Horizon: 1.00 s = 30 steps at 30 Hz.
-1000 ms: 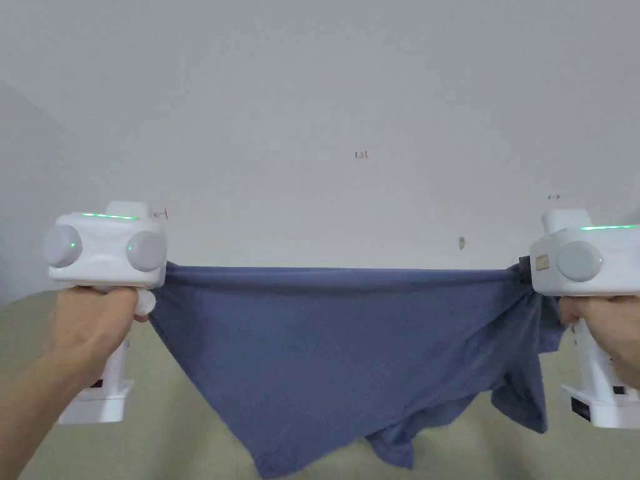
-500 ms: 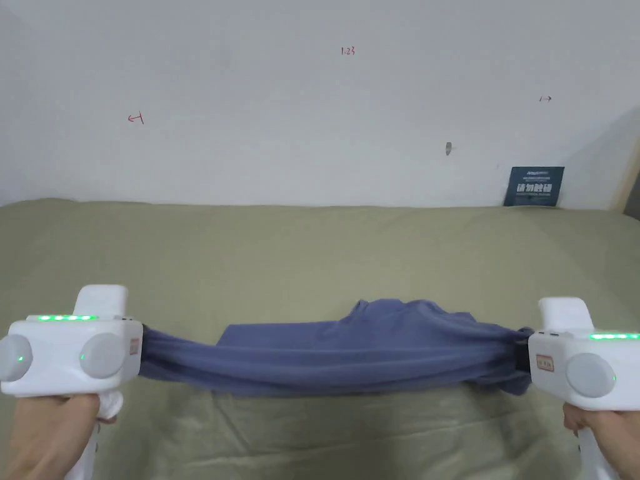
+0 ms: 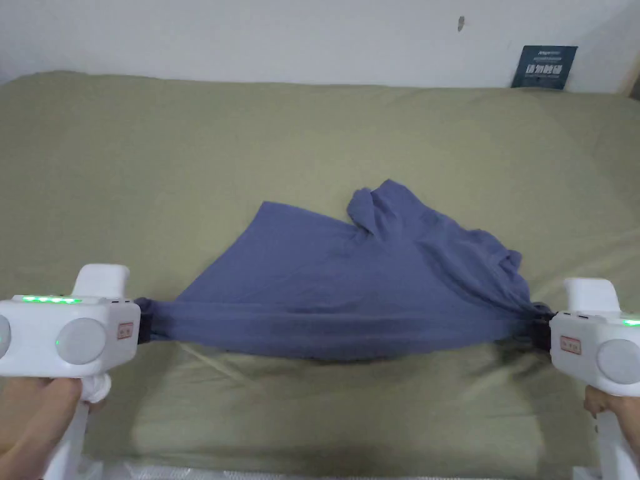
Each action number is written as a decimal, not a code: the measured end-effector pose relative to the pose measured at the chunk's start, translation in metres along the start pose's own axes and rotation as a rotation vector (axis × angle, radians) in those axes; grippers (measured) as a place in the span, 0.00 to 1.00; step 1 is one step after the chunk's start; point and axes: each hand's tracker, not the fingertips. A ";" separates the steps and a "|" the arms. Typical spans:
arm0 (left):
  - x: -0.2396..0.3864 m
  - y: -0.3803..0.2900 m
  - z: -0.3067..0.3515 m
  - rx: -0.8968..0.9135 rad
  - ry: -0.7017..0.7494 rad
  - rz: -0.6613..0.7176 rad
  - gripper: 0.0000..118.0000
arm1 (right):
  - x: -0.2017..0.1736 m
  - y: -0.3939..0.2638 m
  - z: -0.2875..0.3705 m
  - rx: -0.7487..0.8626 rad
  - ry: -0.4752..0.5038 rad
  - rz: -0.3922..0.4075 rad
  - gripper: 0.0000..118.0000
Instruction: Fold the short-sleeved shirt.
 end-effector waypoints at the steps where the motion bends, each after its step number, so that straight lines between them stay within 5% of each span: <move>1: -0.002 -0.003 -0.004 -0.006 -0.009 0.016 0.02 | 0.000 -0.001 -0.004 0.000 -0.001 -0.002 0.02; 9: -0.013 -0.008 -0.015 -0.035 -0.052 0.086 0.08 | -0.001 -0.005 -0.010 -0.032 0.004 -0.019 0.03; 10: -0.013 -0.008 -0.013 -0.025 -0.071 0.086 0.33 | -0.001 -0.004 -0.008 -0.032 0.008 -0.022 0.14; 11: -0.014 -0.008 -0.010 -0.013 -0.088 0.079 0.58 | -0.002 -0.003 -0.006 -0.032 0.008 -0.030 0.43; 12: -0.016 -0.007 -0.008 -0.007 -0.102 0.074 0.70 | -0.004 -0.002 -0.001 -0.029 0.004 -0.039 0.43; 13: -0.017 -0.007 -0.008 -0.013 -0.101 0.073 0.70 | -0.005 0.000 0.002 -0.029 0.005 -0.039 0.55; 14: -0.014 -0.009 -0.003 -0.003 -0.085 0.074 0.99 | -0.009 0.000 0.006 -0.024 0.005 -0.038 0.93; 15: -0.017 -0.012 0.003 0.064 -0.062 0.082 1.00 | -0.017 0.002 0.022 0.057 -0.007 -0.020 0.98; 18: -0.017 -0.018 0.011 0.033 -0.054 0.087 0.89 | -0.037 0.009 0.038 0.064 0.065 -0.023 0.91; 20: -0.016 -0.025 0.015 0.027 -0.033 0.084 0.63 | -0.061 -0.002 0.045 0.099 0.119 -0.013 0.73; 21: -0.016 -0.030 0.015 0.023 -0.019 0.079 0.34 | -0.073 -0.005 0.048 0.108 0.138 0.018 0.48; 22: -0.016 -0.034 0.010 0.015 -0.005 0.078 0.00 | -0.085 -0.009 0.048 0.107 0.120 0.035 0.00; 25: -0.026 -0.044 0.009 -0.031 -0.053 0.105 0.00 | -0.106 -0.012 0.046 0.112 0.162 0.095 0.00; 30: -0.037 -0.034 0.011 -0.027 -0.042 0.132 0.00 | -0.119 -0.025 0.038 0.091 0.224 0.086 0.00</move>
